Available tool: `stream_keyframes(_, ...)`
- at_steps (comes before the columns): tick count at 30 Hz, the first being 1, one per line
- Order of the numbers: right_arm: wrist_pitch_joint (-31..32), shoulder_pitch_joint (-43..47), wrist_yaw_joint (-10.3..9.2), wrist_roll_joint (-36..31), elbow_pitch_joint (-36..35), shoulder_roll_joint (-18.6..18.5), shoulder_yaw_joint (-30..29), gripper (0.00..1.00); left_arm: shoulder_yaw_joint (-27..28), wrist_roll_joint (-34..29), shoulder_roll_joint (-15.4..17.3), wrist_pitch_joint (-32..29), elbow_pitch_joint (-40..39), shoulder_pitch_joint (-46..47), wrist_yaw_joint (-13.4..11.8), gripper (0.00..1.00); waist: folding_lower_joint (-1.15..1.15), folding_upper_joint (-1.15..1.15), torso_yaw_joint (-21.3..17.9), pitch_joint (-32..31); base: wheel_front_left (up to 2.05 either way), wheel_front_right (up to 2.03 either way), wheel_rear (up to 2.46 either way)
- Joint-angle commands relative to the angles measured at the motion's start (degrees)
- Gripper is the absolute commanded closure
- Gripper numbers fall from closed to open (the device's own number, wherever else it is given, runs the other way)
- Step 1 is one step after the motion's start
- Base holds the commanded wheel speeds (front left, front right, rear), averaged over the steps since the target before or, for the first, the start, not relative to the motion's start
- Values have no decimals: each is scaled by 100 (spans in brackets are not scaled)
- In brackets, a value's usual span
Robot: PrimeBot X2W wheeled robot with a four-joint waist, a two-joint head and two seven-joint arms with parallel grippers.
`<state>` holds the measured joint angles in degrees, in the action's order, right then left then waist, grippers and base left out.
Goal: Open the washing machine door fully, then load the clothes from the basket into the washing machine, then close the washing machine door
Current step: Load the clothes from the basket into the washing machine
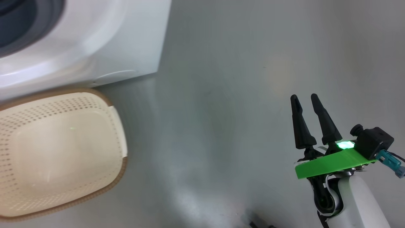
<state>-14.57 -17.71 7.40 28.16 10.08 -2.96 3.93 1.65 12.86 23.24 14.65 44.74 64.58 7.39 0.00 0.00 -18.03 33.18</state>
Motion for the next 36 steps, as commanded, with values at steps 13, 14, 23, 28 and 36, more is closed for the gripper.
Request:
stream_keyframes(13,-43,48,9,26,-123,8,134,0,299,-77,239,35,292,-54,10,0,0,0,-176,45,0,0,0)
stream_keyframes(14,-43,35,9,8,-123,8,140,0,323,-53,208,35,284,-93,10,0,0,0,-154,21,0,0,0)
stream_keyframes(23,-43,53,9,-196,-95,8,119,0,487,136,-47,35,-18,-766,10,0,0,0,89,-307,0,0,0)
stream_keyframes(28,-43,110,9,-382,-41,8,109,0,661,145,-325,35,-387,-1406,10,0,0,0,280,-613,0,0,0)
stream_keyframes(36,-43,215,9,-590,32,-63,95,0,876,9,-818,35,-889,-2395,10,0,0,0,603,-1075,0,0,0)
